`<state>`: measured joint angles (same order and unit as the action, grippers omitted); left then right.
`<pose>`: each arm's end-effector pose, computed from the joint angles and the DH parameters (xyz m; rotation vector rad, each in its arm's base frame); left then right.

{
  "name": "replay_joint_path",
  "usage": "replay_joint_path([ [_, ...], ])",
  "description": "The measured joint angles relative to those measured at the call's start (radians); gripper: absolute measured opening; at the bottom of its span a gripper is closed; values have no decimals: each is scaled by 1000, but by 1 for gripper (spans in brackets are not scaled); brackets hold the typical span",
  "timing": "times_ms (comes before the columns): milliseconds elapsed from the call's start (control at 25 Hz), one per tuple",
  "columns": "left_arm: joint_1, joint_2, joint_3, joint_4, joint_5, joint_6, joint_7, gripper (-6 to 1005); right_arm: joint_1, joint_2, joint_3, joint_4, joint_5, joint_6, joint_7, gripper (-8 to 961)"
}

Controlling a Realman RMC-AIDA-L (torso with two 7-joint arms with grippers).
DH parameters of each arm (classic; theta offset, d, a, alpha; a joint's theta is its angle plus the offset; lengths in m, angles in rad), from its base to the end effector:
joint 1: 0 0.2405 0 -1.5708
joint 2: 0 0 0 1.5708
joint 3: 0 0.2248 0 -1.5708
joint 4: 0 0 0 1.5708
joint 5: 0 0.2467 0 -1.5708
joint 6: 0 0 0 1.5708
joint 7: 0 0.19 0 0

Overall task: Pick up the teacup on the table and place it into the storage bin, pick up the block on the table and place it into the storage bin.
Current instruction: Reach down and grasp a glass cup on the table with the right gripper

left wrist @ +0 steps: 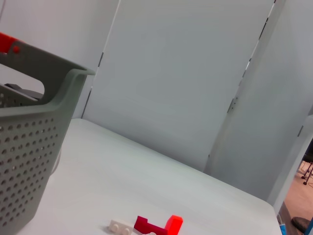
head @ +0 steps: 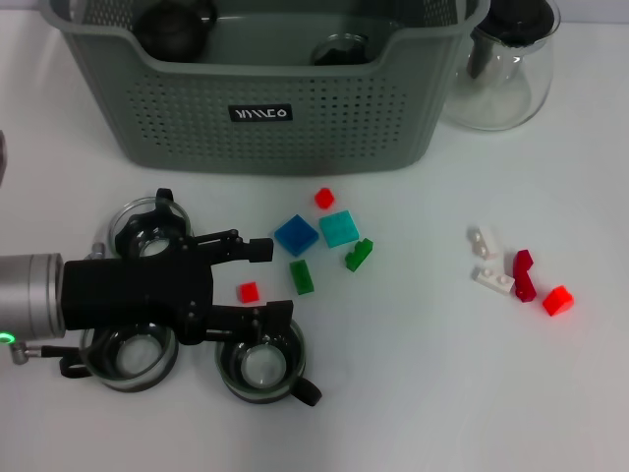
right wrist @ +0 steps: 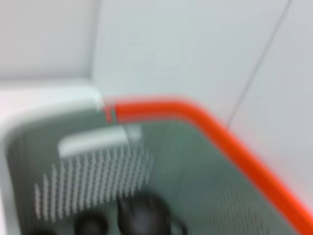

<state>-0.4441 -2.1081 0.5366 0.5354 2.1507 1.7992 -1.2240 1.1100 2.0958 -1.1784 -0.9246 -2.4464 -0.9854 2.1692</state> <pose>-0.2596 0.2803 -0.0464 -2.8538 -0.6831 -0.9118 -0.0044 0.5097 -0.0394 -2.5463 0.1971 0.0731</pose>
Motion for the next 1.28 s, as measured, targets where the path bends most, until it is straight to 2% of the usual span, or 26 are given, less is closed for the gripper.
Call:
replay_joint_path([
  [120,0,0,0,1,0,1,0,872,-68,-4,9,-177,99,-97,20,706],
  [280,3,1,0,2,0,8,1,871,-137,-10,21,-349,220,-295,57,808],
  [360,5,1,-2,3,0,10,3,871,-194,-11,41,-435,330,-427,65,804],
  [400,6,0,-2,3,0,12,5,871,-194,-11,41,-435,330,-427,65,802],
  [600,10,1,-4,3,0,12,5,871,-322,-7,69,-477,519,-598,10,799],
  [800,10,4,-4,3,0,16,3,870,-439,-11,99,-452,589,-702,-65,800],
  [920,10,5,-5,5,0,23,3,870,-487,-12,104,-387,580,-751,-115,801],
  [1080,9,5,-6,6,0,25,4,870,-516,-22,105,-220,545,-785,-214,801],
  [1280,8,5,-6,6,0,25,4,869,-516,-42,111,-29,537,-835,-364,803],
])
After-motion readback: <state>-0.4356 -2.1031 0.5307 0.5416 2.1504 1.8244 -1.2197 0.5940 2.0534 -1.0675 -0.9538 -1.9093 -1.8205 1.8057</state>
